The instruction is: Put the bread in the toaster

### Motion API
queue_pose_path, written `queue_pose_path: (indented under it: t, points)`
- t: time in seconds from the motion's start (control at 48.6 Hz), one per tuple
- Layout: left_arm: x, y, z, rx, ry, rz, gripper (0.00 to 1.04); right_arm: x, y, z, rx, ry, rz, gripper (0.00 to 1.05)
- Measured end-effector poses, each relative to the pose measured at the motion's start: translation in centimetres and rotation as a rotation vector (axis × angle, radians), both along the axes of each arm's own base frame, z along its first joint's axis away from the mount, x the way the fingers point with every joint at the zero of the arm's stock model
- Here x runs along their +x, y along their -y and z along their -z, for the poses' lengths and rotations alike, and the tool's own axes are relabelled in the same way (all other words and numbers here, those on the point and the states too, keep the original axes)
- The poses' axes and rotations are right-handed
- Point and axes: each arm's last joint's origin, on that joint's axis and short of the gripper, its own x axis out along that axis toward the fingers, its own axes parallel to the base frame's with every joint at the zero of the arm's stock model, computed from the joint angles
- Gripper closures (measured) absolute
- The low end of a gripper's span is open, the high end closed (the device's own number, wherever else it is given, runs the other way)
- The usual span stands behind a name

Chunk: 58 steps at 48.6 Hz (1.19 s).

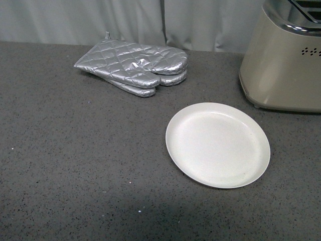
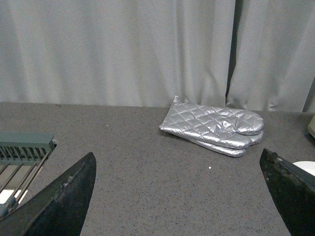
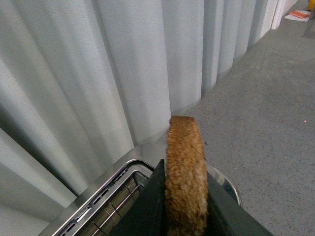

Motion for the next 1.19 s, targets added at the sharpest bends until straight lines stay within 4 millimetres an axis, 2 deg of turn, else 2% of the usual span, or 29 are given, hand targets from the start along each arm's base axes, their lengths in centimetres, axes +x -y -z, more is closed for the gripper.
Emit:
queue_pose_path:
  t: [0.082, 0.412, 0.453, 0.515, 0.659, 0.741, 0.803, 0.906, 0.947, 0.988, 1.008, 1.05, 1.111, 1.194]
  points:
    - [0.0, 0.0, 0.0, 0.000, 0.000, 0.000, 0.07, 0.1, -0.1, -0.2, 0.003, 0.008, -0.007, 0.68]
    - [0.0, 0.0, 0.0, 0.000, 0.000, 0.000, 0.07, 0.6, -0.3, -1.7, -0.001, 0.038, -0.030, 0.22]
    - [0.0, 0.0, 0.0, 0.000, 0.000, 0.000, 0.07, 0.5, -0.4, -1.7, -0.002, 0.028, -0.031, 0.13]
    - [0.0, 0.0, 0.0, 0.000, 0.000, 0.000, 0.07, 0.3, -0.5, -1.7, 0.000, 0.016, -0.034, 0.07]
    - [0.0, 0.0, 0.0, 0.000, 0.000, 0.000, 0.07, -1.6, -0.7, -2.3, 0.013, 0.025, -0.079, 0.10]
    - [0.0, 0.0, 0.0, 0.000, 0.000, 0.000, 0.07, -4.9, -0.8, -3.3, 0.032, 0.075, -0.147, 0.09]
    - [0.0, 0.0, 0.0, 0.000, 0.000, 0.000, 0.07, -8.7, -1.0, -3.6, 0.054, 0.099, -0.228, 0.09]
    - [0.0, 0.0, 0.0, 0.000, 0.000, 0.000, 0.07, -14.7, -0.8, -2.5, -0.026, 0.189, -0.674, 0.26]
    - [0.0, 0.0, 0.0, 0.000, 0.000, 0.000, 0.07, -16.7, -0.7, -1.7, -0.077, 0.185, -0.761, 0.32]
    - [0.0, 0.0, 0.0, 0.000, 0.000, 0.000, 0.07, -19.6, -0.6, -0.3, -0.123, 0.154, -0.826, 0.39]
    - [0.0, 0.0, 0.0, 0.000, 0.000, 0.000, 0.07, -20.4, -0.5, 0.2, -0.132, 0.142, -0.836, 0.41]
    - [0.0, 0.0, 0.0, 0.000, 0.000, 0.000, 0.07, -23.2, -0.3, 2.2, -0.162, 0.082, -0.862, 0.48]
    - [0.0, 0.0, 0.0, 0.000, 0.000, 0.000, 0.07, -26.3, 0.3, 4.8, -0.187, 0.001, -0.874, 0.57]
    - [0.0, 0.0, 0.0, 0.000, 0.000, -0.001, 0.07, -28.9, 1.3, 7.6, -0.196, -0.020, -0.911, 0.69]
